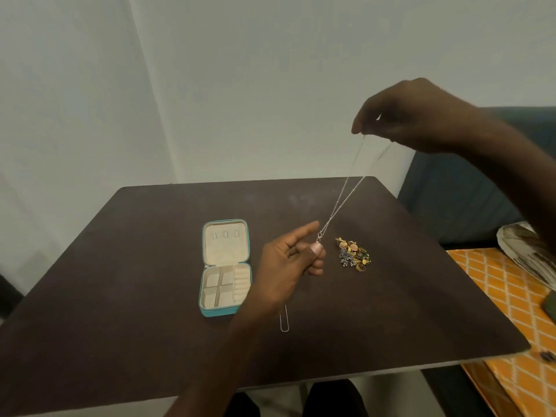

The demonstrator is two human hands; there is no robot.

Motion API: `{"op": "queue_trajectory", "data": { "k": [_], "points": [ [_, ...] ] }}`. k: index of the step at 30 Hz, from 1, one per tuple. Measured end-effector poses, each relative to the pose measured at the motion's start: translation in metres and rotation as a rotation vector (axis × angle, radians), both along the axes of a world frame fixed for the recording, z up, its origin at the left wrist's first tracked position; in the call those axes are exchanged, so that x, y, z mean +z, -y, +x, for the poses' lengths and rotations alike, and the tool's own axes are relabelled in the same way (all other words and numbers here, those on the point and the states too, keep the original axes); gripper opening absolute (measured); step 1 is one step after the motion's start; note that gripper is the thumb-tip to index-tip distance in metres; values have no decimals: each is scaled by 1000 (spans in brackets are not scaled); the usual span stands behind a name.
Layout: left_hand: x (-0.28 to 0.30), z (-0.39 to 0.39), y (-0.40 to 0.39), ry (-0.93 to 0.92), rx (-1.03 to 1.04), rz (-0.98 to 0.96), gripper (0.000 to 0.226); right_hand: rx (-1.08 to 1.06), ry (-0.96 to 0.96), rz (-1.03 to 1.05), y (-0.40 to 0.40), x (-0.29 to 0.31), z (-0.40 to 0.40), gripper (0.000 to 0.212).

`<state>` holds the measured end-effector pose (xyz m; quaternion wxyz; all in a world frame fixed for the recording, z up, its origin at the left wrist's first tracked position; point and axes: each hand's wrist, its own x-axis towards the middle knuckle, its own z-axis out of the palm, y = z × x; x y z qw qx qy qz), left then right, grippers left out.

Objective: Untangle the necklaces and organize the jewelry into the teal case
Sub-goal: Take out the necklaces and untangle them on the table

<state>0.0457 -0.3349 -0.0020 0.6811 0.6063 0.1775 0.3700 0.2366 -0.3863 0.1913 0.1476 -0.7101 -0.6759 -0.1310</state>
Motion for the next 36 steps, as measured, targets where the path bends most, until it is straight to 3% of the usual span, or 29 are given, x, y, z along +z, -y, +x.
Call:
{"op": "queue_trajectory", "data": {
  "k": [5, 8, 13, 16, 18, 20, 24, 32, 36],
  "points": [
    [-10, -3, 13, -85, 122, 78, 16, -17, -143, 40, -27, -17, -2, 13],
    [-18, -6, 14, -203, 209, 147, 21, -46, -270, -38, -45, -33, -1, 12],
    [-33, -11, 9, -389, 398, 311, 29, -101, -1304, -156, -63, -44, 4, 19],
    [-35, -14, 9, -432, 430, 315, 36, -103, -1690, -128, -67, -47, 9, 23],
    [-34, -14, 9, -456, 440, 334, 36, -78, -1814, -71, -65, -48, 8, 24],
    [-34, -13, 9, -457, 444, 340, 36, -43, -1770, -17, -62, -48, 4, 29],
    [-34, -11, 7, -422, 430, 304, 32, 46, -1431, 116, -55, -50, 0, 34],
    [-31, -25, 0, -181, 144, -30, 24, 207, -1049, 7, -30, -33, 0, 30],
    [-27, -29, -1, -141, 170, -37, 27, 201, -556, -110, -20, -21, -1, 20]
  ]
}}
